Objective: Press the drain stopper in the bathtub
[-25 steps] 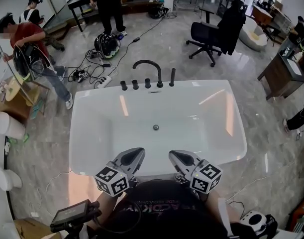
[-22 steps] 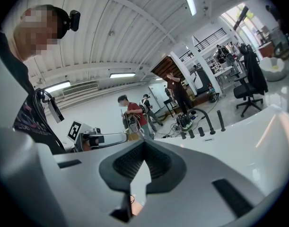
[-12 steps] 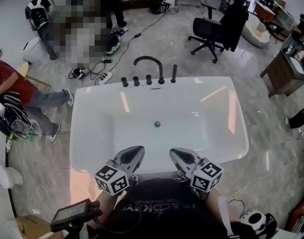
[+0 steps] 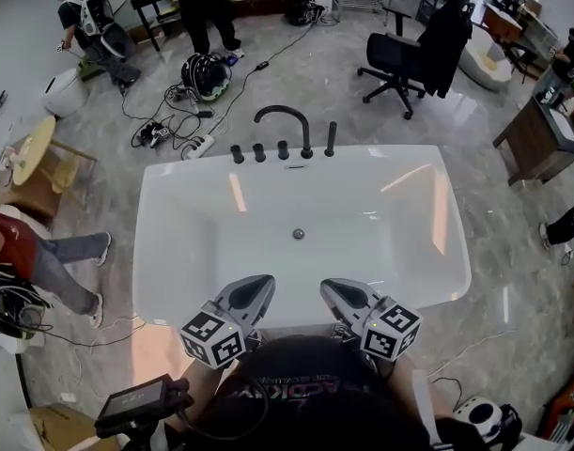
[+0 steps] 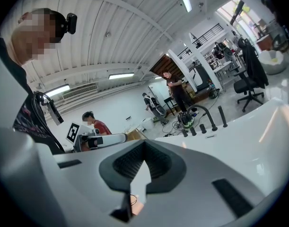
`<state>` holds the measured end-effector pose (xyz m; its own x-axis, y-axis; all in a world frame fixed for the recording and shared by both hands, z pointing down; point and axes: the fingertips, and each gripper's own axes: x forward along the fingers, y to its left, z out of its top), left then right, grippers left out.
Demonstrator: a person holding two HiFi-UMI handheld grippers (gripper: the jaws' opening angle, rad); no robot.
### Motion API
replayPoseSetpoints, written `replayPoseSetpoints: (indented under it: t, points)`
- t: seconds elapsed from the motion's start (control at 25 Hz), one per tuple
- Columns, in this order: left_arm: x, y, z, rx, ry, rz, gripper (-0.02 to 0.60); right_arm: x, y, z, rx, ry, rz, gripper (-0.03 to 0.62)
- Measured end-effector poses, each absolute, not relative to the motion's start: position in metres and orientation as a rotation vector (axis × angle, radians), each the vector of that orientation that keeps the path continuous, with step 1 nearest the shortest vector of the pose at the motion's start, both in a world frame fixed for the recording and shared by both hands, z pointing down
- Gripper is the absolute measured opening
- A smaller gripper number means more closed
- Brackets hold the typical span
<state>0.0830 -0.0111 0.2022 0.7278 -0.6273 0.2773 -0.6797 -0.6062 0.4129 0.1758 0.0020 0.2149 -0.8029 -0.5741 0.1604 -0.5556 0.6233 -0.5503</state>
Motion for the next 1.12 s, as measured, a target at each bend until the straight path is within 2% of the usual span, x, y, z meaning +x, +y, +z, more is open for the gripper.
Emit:
replayPoseSetpoints:
  t: [1.12]
  points:
    - [0.0817,-0.0087,0.2043,2.447,-0.994,0.151,0.008,0.1663,0.0033,0.2183,-0.942,2.831,-0.934,0.015]
